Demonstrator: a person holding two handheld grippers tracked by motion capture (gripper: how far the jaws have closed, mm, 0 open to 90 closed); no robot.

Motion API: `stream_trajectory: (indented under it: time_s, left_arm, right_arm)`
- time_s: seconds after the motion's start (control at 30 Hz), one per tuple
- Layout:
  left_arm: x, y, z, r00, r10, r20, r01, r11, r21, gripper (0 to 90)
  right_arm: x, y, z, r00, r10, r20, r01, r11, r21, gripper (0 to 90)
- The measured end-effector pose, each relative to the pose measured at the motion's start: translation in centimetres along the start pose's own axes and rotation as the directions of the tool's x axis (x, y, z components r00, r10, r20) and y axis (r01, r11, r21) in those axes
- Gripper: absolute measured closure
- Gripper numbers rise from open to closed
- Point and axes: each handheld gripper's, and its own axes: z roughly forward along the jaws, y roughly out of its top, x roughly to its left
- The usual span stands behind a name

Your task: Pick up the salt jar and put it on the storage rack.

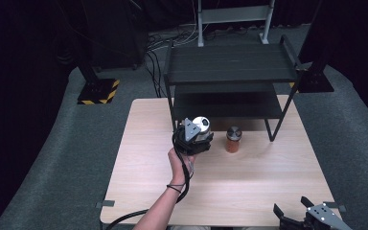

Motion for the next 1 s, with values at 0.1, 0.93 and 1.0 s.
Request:
stream_trajectory:
  time_s: [0.1, 0.93, 1.0]
  left_arm:
    - [0.0, 0.1, 0.0, 1.0000, -0.002, 0.001, 0.002, 1.0000, -0.003, 31.1]
    - [1.1, 1.9, 0.6, 0.9999, -0.012, -0.002, 0.012, 0.9999, -0.003, 31.1]
    - [1.1, 2.0, 0.7, 0.9998, -0.020, 0.001, 0.020, 0.9998, -0.005, 31.1]
  right_arm:
    - [0.0, 0.0, 0.0, 1.0000, -0.001, 0.002, 0.001, 1.000, 0.000, 0.0]
    - [0.0, 0.0, 0.0, 1.0000, -0.003, 0.008, 0.003, 1.000, 0.004, 0.0]
    - [0.0, 0.0, 0.0, 1.0000, -0.002, 0.008, 0.002, 1.000, 0.002, 0.0]
